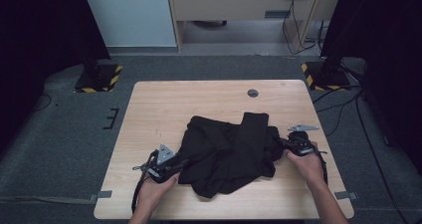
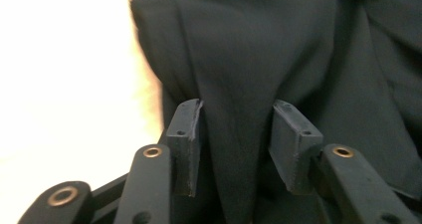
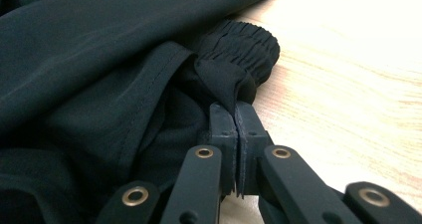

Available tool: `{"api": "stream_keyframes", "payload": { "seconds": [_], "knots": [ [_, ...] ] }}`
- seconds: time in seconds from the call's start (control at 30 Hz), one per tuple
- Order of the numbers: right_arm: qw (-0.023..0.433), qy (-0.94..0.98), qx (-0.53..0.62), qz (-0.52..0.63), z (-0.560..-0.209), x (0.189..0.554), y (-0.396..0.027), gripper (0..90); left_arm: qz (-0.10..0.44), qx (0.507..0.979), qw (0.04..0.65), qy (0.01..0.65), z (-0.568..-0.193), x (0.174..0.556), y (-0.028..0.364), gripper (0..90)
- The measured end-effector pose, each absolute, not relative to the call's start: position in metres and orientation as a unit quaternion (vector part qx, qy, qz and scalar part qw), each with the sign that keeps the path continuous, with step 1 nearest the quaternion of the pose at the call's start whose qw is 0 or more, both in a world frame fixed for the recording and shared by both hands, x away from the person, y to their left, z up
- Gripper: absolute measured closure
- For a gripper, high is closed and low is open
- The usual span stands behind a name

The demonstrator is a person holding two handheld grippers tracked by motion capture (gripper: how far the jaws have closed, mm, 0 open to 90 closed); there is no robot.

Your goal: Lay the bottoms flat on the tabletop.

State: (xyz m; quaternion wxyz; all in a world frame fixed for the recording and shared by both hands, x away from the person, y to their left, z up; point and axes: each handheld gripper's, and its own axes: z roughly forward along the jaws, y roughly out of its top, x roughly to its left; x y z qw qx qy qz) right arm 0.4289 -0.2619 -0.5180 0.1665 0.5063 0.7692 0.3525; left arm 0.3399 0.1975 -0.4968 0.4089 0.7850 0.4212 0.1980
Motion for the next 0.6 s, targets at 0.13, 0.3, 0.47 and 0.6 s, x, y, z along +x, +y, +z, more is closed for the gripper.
{"api": "stream_keyframes", "payload": {
  "seconds": [0.13,0.3,0.47,0.6],
  "knots": [
    [0.165,0.766,0.509,0.355,-0.519,0.432,-0.261,88.7,0.209,0.781,0.410,0.423,-0.486,0.355,0.204,57.3],
    [0.163,0.766,0.510,0.356,-0.522,0.433,-0.260,88.7,0.226,0.770,0.407,0.437,-0.474,0.388,0.210,56.9],
    [0.162,0.768,0.508,0.356,-0.521,0.433,-0.261,88.6,0.231,0.769,0.392,0.449,-0.478,0.414,0.210,55.3],
    [0.164,0.771,0.504,0.352,-0.522,0.427,-0.260,88.5,0.231,0.774,0.374,0.455,-0.490,0.431,0.205,54.4]
  ]
}}
